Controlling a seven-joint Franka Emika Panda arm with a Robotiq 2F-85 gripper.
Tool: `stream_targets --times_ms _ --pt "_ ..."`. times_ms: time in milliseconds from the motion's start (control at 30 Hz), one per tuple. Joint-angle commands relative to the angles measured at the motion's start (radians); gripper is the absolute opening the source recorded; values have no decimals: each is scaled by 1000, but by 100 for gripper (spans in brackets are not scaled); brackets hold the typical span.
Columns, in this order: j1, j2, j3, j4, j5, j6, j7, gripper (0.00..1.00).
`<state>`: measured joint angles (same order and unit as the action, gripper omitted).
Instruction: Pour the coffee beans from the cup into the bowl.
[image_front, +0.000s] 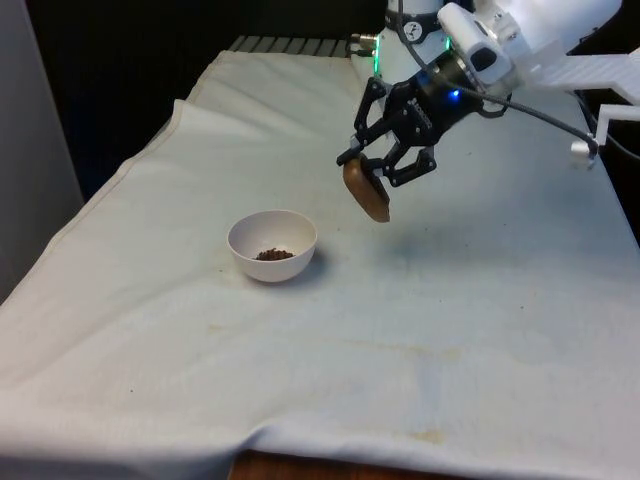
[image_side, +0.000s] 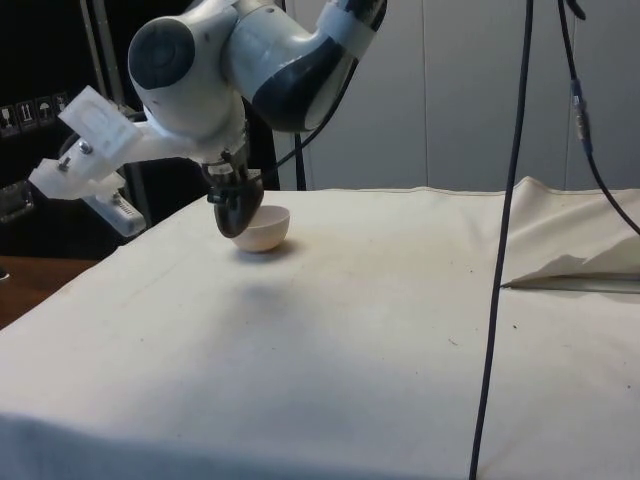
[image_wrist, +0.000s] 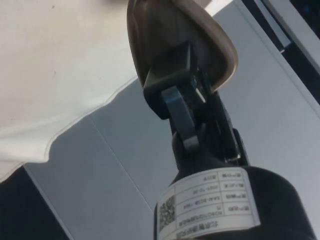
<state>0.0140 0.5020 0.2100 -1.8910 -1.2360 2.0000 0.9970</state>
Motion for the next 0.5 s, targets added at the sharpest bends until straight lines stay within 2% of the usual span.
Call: stream_targets --times_ms 0,33,100,300,333,367,467 --pt "-1 0 0 -1 4 6 0 3" --pt "-12 -2 4 -5 17 27 -9 3" --pt "-18 -2 3 -6 30 42 -11 3" --pt "-26 -2 -5 -9 57 77 -13 3" --pt "-15 0 -10 -5 44 57 -2 3" --pt "-26 -2 -7 -10 62 83 -14 3" --pt "-29 -1 -10 -11 75 98 -16 3"
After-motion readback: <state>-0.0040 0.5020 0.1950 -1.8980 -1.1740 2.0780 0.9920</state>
